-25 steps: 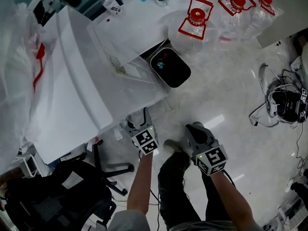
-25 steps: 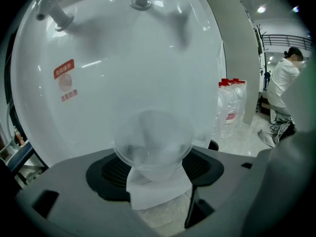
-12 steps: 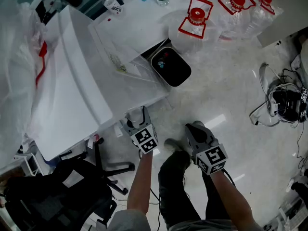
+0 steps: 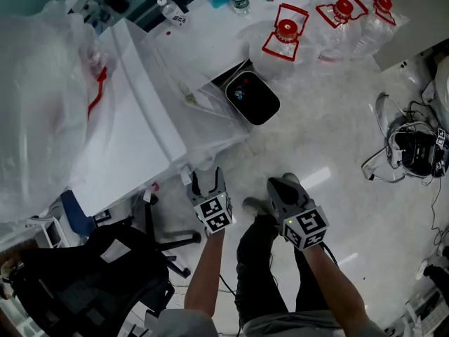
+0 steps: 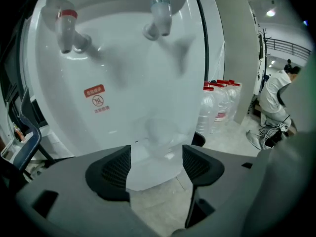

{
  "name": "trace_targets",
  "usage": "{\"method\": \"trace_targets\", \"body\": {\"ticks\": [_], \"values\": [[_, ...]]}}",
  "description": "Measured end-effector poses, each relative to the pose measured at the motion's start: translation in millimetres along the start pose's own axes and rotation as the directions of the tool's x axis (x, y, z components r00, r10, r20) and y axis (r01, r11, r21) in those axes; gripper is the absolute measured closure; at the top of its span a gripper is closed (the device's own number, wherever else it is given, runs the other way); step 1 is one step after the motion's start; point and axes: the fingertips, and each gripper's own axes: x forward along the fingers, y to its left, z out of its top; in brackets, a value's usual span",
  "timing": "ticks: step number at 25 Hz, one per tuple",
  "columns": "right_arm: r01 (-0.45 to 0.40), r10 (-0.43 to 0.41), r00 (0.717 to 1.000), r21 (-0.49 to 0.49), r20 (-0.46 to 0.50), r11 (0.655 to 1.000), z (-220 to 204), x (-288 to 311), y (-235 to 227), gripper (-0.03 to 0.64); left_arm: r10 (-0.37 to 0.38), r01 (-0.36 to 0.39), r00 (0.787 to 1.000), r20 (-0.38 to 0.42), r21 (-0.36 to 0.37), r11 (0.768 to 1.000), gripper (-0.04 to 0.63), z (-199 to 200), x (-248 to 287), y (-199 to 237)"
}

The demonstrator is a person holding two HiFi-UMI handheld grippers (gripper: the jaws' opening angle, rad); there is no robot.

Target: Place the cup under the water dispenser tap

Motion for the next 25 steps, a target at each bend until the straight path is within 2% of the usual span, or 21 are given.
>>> {"method": "trace_targets", "body": {"ticks": [4, 8, 11, 16, 21, 25], "values": [[-0.011, 0.011, 1.000, 0.003, 0.004, 1.000, 16.8, -12.5, 15.1, 0.606, -0.026, 0.026, 1.000, -0.014, -0.030, 0.999, 0.281, 7.5, -33.9, -7.2], [-0.014, 0.014, 1.000, 0.009, 0.023, 1.000, 36.7, -22.8, 28.2, 0.606, -0.070, 0.072, 0.997, 0.026, -0.077, 0.994, 0.282, 30.9, -64.0, -11.5], [-0.022, 0.022, 0.999, 0.002, 0.036, 1.000, 50.6, -27.4, 40.5, 0.606, -0.130, 0.135, 0.989, 0.065, -0.091, 0.987, 0.290, 53.2, -88.1, -18.8], [-0.053, 0.054, 0.997, -0.028, 0.061, 0.998, 87.6, -41.1, 69.4, 0.606, -0.228, 0.246, 0.960, 0.163, -0.103, 0.964, 0.389, 110.3, -146.0, -35.6], [-0.088, 0.092, 0.991, -0.036, 0.100, 0.995, 140.5, -61.9, 104.9, 0.606, -0.211, 0.242, 0.947, 0.240, -0.105, 0.965, 0.476, 172.1, -205.0, -32.7], [-0.130, 0.138, 0.982, -0.075, 0.128, 0.989, 185.5, -85.7, 139.6, 0.606, -0.217, 0.262, 0.929, 0.299, -0.119, 0.958, 0.533, 220.7, -256.9, -31.9]]}}
